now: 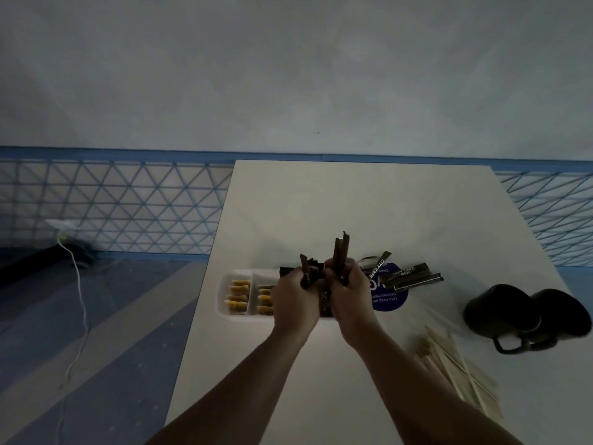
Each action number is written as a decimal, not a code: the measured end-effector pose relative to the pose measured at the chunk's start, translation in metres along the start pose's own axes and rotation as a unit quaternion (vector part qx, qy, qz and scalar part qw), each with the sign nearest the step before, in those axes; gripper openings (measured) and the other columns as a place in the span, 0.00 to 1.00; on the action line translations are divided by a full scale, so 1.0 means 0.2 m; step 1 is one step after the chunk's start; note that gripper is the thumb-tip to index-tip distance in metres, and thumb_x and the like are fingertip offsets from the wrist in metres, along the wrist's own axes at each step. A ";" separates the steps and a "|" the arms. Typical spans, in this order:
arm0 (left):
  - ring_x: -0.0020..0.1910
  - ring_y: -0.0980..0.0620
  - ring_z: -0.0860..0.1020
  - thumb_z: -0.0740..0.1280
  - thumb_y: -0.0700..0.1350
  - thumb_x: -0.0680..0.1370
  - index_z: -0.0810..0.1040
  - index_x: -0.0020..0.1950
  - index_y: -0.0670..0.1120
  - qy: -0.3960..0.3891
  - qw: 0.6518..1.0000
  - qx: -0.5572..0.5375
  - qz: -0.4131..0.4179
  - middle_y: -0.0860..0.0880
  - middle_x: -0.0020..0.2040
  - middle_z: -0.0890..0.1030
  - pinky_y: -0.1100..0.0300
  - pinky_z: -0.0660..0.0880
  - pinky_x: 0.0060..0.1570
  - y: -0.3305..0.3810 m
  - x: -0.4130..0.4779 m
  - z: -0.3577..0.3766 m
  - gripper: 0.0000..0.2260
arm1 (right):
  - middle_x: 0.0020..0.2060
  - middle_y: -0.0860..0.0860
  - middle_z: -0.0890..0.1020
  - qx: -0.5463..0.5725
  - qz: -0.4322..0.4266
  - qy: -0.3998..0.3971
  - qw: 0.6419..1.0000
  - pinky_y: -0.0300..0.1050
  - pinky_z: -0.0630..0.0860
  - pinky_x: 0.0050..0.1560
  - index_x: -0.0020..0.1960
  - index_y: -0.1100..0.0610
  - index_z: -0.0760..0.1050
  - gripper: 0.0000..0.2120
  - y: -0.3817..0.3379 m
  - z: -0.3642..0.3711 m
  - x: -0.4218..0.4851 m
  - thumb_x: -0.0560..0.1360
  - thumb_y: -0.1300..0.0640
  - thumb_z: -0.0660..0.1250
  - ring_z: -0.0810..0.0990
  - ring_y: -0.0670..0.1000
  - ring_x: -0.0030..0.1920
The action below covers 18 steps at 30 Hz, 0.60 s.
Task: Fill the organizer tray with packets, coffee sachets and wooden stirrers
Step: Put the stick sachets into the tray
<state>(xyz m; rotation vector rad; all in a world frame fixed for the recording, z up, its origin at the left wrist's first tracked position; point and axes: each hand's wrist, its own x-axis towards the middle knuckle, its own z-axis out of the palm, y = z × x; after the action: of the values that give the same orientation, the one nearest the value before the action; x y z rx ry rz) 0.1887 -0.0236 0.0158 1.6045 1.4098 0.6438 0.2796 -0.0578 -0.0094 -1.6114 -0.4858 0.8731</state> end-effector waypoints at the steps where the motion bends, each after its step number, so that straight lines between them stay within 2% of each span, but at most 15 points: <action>1: 0.39 0.63 0.78 0.70 0.45 0.76 0.84 0.51 0.47 0.001 1.000 0.008 0.007 0.54 0.43 0.84 0.75 0.69 0.34 0.00 0.00 0.00 0.05 | 0.45 0.54 0.85 0.013 0.003 -0.004 1.000 0.65 0.79 0.53 0.45 0.45 0.79 0.13 0.01 0.00 0.00 0.77 0.63 0.66 0.84 0.57 0.50; 3: 0.43 0.59 0.81 0.70 0.43 0.77 0.83 0.53 0.46 0.001 1.000 0.020 0.024 0.52 0.46 0.85 0.75 0.71 0.38 0.00 0.01 -0.01 0.07 | 0.47 0.57 0.85 0.035 0.009 -0.011 0.999 0.64 0.80 0.54 0.46 0.48 0.79 0.14 0.02 0.00 0.00 0.78 0.67 0.64 0.84 0.60 0.51; 5: 0.46 0.55 0.81 0.69 0.42 0.77 0.83 0.54 0.45 0.001 0.999 0.031 0.038 0.51 0.47 0.84 0.75 0.71 0.39 0.00 0.02 -0.02 0.07 | 0.47 0.57 0.85 0.020 0.001 -0.013 1.000 0.65 0.80 0.53 0.48 0.51 0.78 0.12 0.02 0.00 0.00 0.78 0.66 0.64 0.84 0.59 0.51; 7: 0.47 0.55 0.81 0.69 0.41 0.77 0.82 0.55 0.45 0.000 0.998 0.036 0.047 0.51 0.47 0.84 0.76 0.71 0.39 0.00 0.03 -0.02 0.08 | 0.47 0.56 0.84 -0.021 -0.022 -0.006 1.000 0.66 0.80 0.51 0.50 0.51 0.77 0.08 0.03 0.01 0.00 0.77 0.64 0.64 0.84 0.58 0.50; 11: 0.53 0.58 0.80 0.70 0.39 0.76 0.81 0.62 0.47 0.002 0.997 0.039 0.067 0.51 0.54 0.84 0.78 0.70 0.48 0.01 0.03 -0.05 0.15 | 0.47 0.52 0.84 -0.078 -0.050 0.002 0.996 0.64 0.79 0.51 0.55 0.52 0.76 0.08 0.02 0.01 0.00 0.77 0.61 0.65 0.83 0.56 0.50; 14: 0.49 0.60 0.80 0.69 0.38 0.76 0.82 0.60 0.47 0.001 0.997 0.040 0.072 0.51 0.52 0.85 0.81 0.68 0.44 0.03 0.03 -0.07 0.14 | 0.45 0.51 0.84 -0.106 -0.065 0.002 0.992 0.62 0.80 0.48 0.55 0.52 0.77 0.08 0.00 0.01 -0.01 0.78 0.59 0.64 0.83 0.54 0.48; 18: 0.38 0.64 0.76 0.69 0.37 0.75 0.85 0.52 0.48 0.004 0.994 0.061 0.092 0.52 0.46 0.85 0.82 0.67 0.38 0.06 0.04 -0.10 0.10 | 0.42 0.53 0.83 -0.095 -0.053 0.016 0.994 0.64 0.80 0.44 0.49 0.53 0.77 0.04 0.00 0.00 -0.02 0.78 0.58 0.64 0.82 0.56 0.44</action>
<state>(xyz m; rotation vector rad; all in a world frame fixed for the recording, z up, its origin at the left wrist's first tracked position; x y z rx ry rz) 0.1798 -0.0105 0.0351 1.8452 1.3393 0.6825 0.2770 -0.0609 -0.0074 -1.7530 -0.6428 0.7380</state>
